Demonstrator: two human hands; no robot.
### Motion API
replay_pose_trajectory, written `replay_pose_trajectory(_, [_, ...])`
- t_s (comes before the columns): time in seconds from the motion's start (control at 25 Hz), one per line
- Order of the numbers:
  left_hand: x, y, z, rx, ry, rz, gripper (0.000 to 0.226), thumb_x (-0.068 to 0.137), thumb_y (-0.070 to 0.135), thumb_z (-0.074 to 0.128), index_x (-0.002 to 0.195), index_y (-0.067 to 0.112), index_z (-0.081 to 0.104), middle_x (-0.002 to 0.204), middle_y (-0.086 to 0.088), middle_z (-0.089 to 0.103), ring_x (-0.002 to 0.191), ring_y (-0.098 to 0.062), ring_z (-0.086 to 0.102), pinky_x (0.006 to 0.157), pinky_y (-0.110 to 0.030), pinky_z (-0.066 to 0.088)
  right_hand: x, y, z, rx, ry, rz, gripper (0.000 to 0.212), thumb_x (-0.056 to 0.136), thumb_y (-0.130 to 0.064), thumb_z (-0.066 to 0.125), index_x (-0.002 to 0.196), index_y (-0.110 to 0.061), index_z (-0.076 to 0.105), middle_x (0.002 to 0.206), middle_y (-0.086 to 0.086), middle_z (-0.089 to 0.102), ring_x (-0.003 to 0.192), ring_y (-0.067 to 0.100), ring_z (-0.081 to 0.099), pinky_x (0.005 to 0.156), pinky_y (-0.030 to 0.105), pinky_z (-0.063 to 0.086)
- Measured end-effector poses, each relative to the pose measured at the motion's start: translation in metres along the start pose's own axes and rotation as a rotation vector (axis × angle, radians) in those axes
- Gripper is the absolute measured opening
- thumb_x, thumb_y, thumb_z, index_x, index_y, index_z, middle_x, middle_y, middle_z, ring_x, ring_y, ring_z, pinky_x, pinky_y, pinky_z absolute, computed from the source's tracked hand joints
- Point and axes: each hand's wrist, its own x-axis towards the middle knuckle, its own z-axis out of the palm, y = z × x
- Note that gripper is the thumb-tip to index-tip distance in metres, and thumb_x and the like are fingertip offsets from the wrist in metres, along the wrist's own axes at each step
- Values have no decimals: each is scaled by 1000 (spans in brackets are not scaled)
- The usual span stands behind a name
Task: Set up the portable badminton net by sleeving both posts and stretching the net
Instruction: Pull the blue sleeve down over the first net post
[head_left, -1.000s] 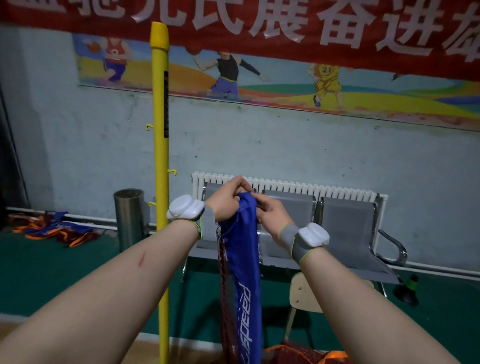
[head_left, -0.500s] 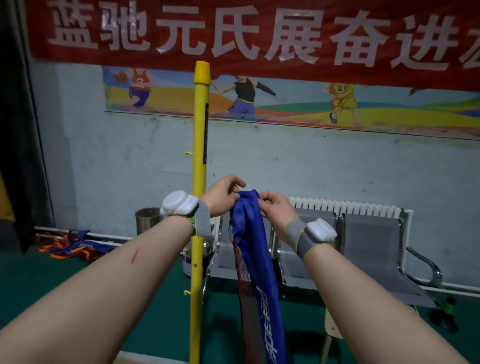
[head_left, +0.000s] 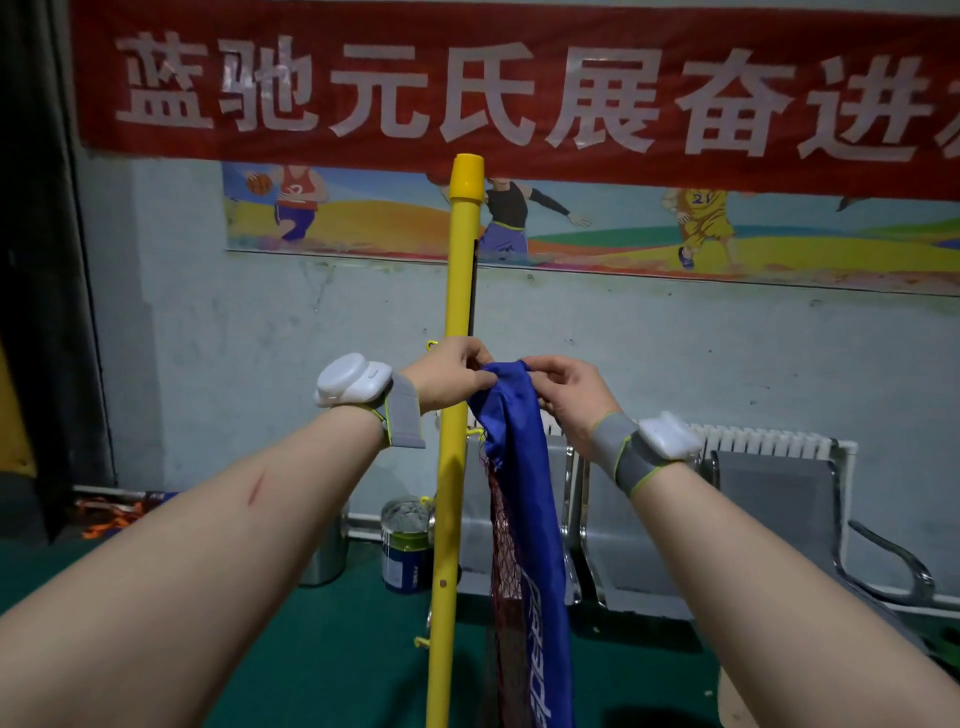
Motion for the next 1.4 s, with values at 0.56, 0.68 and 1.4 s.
replay_pose_trajectory(0.56, [81,-9,-45,87,255,56,4,87,6,56,91,3,58,84,-13,55,80,-22,51,75,-38,46,104,-18,17,-55,-49,-81,11,92,0,50,102,-1,54,68,5,55,60,11,52,48,11,45])
replay_pose_trajectory(0.68, [100,-9,-67,72,255,102,16,87,5,56,75,12,51,79,-12,55,71,-23,51,68,-32,42,126,-26,24,-52,-26,-110,18,90,-2,54,107,2,56,78,6,59,67,13,57,51,13,49])
replay_pose_trajectory(1.4, [190,39,-145,-37,421,279,23,89,7,54,66,11,55,73,-10,56,82,-26,57,84,-43,51,234,-109,57,-283,339,-474,9,87,-8,58,79,-11,57,71,-2,57,76,19,54,77,36,50])
